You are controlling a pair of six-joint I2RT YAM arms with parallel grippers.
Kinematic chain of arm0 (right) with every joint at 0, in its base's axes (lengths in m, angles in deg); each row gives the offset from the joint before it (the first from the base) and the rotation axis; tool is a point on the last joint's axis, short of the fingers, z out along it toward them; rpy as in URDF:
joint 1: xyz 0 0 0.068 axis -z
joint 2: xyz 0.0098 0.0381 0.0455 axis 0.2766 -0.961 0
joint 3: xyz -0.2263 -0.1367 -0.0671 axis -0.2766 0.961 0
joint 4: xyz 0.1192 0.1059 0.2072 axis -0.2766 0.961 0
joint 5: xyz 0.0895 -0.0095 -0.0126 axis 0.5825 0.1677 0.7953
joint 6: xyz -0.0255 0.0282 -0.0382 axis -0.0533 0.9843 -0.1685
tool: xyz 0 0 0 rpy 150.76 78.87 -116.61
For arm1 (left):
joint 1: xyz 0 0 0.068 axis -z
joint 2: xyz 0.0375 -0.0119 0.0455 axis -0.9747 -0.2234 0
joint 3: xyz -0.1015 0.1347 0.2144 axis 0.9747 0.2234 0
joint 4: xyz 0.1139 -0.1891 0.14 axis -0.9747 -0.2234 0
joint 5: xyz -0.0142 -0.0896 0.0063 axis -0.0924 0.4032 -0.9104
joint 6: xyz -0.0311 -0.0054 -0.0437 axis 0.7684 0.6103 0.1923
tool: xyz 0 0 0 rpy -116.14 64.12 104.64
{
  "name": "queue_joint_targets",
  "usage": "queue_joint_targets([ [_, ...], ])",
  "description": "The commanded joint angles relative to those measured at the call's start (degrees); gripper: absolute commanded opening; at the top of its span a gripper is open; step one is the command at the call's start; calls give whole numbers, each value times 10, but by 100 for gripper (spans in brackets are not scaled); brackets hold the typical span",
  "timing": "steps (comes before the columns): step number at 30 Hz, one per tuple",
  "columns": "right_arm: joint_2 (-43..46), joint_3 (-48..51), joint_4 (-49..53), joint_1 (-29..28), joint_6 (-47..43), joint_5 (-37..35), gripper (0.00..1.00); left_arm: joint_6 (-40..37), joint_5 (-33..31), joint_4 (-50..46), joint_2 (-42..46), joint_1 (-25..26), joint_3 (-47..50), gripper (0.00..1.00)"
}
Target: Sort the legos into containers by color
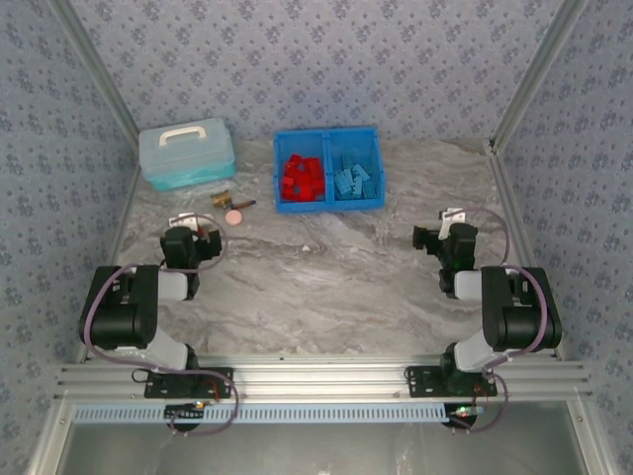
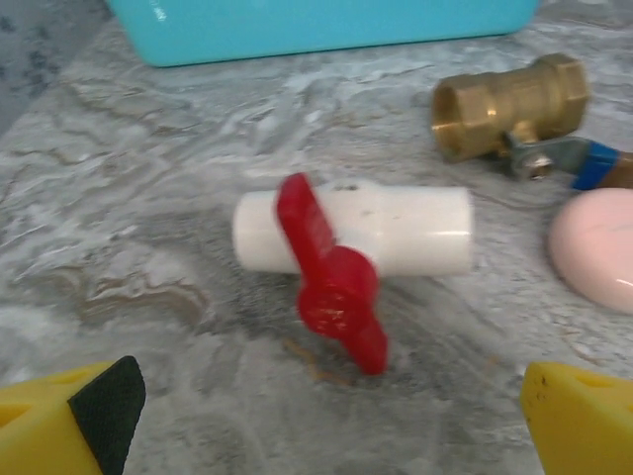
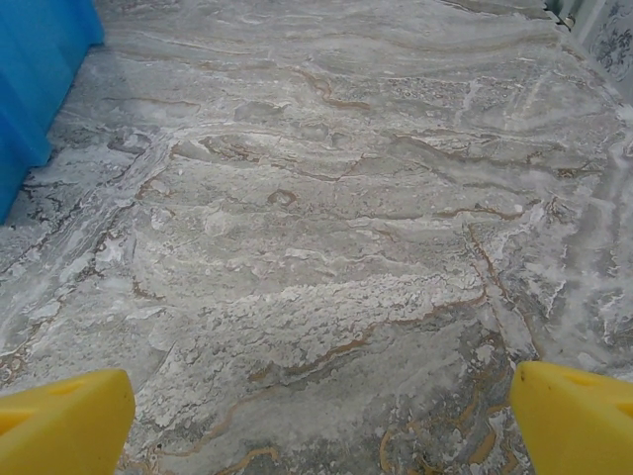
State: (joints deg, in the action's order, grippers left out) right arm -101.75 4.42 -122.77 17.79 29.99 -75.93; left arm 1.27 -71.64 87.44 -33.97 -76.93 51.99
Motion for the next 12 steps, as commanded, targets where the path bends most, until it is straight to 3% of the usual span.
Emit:
queue_joint_targets([
  [1, 0, -4, -15, 2, -5, 6, 100, -9, 25, 53, 2, -2, -8, 99],
  [12, 1, -1, -17, 4, -3, 9, 100, -9, 31, 39, 5, -3, -12, 100],
])
